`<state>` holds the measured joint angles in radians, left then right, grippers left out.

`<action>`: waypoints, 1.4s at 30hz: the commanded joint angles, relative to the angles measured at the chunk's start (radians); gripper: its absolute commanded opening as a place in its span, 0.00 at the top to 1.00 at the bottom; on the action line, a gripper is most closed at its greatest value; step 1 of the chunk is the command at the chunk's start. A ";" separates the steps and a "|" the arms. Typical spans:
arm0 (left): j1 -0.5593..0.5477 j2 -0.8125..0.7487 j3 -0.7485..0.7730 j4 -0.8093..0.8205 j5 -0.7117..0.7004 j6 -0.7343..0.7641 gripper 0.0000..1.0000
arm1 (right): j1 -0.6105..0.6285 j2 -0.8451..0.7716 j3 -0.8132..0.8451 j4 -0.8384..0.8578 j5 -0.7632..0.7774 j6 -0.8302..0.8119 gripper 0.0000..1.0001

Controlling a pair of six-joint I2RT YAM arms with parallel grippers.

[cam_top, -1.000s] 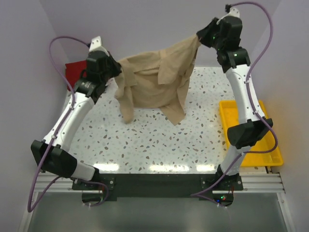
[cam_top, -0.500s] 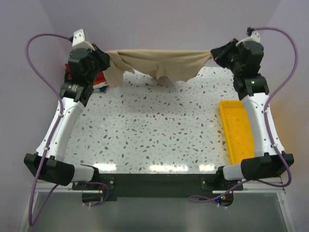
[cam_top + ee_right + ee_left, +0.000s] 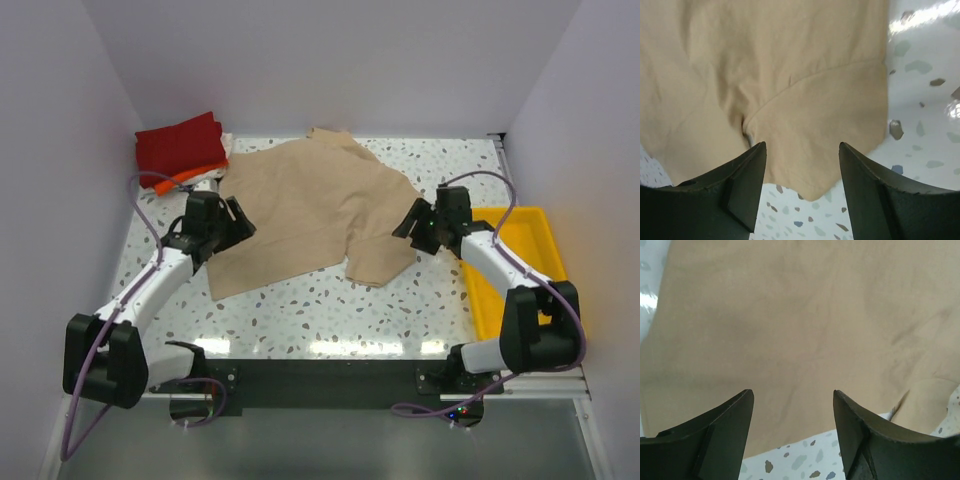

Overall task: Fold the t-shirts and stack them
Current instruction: Flatten the tshirt out

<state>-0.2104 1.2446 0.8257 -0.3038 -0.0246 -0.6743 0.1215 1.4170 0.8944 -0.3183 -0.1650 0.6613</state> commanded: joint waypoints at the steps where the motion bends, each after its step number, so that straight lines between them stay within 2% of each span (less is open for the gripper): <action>1: 0.005 -0.059 -0.092 0.068 0.064 -0.094 0.30 | 0.059 -0.087 -0.067 0.088 -0.033 -0.006 0.37; 6: 0.003 -0.086 -0.230 0.074 0.023 -0.143 0.32 | 0.127 -0.112 -0.156 0.104 0.064 0.004 0.37; 12: 0.005 -0.148 -0.257 -0.110 -0.217 -0.252 0.33 | 0.129 -0.125 -0.150 0.079 0.127 -0.020 0.37; 16: 0.003 -0.185 -0.260 -0.268 -0.323 -0.350 0.34 | 0.129 -0.109 -0.137 0.071 0.127 -0.029 0.37; 21: 0.005 -0.195 -0.303 -0.314 -0.325 -0.399 0.34 | 0.129 -0.079 -0.132 0.079 0.104 -0.028 0.37; 31: 0.005 -0.165 -0.389 -0.238 -0.304 -0.412 0.36 | 0.129 -0.075 -0.132 0.071 0.104 -0.026 0.37; 34: 0.003 -0.130 -0.393 -0.189 -0.310 -0.380 0.45 | 0.129 -0.072 -0.129 0.073 0.104 -0.023 0.37; 36: 0.005 -0.114 -0.393 -0.167 -0.327 -0.375 0.57 | 0.129 -0.067 -0.123 0.068 0.113 -0.020 0.37; 37: 0.005 -0.100 -0.393 -0.135 -0.327 -0.355 0.67 | 0.129 -0.063 -0.118 0.064 0.116 -0.023 0.37; 40: 0.006 -0.076 -0.379 -0.098 -0.310 -0.326 0.84 | 0.127 -0.053 -0.100 0.050 0.139 -0.028 0.37; 42: 0.006 -0.073 -0.353 -0.093 -0.293 -0.306 1.00 | 0.122 -0.044 -0.086 0.032 0.162 -0.029 0.37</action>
<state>-0.2096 1.1423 0.4686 -0.4370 -0.3420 -1.0210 0.2497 1.3621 0.7567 -0.2771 -0.0574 0.6468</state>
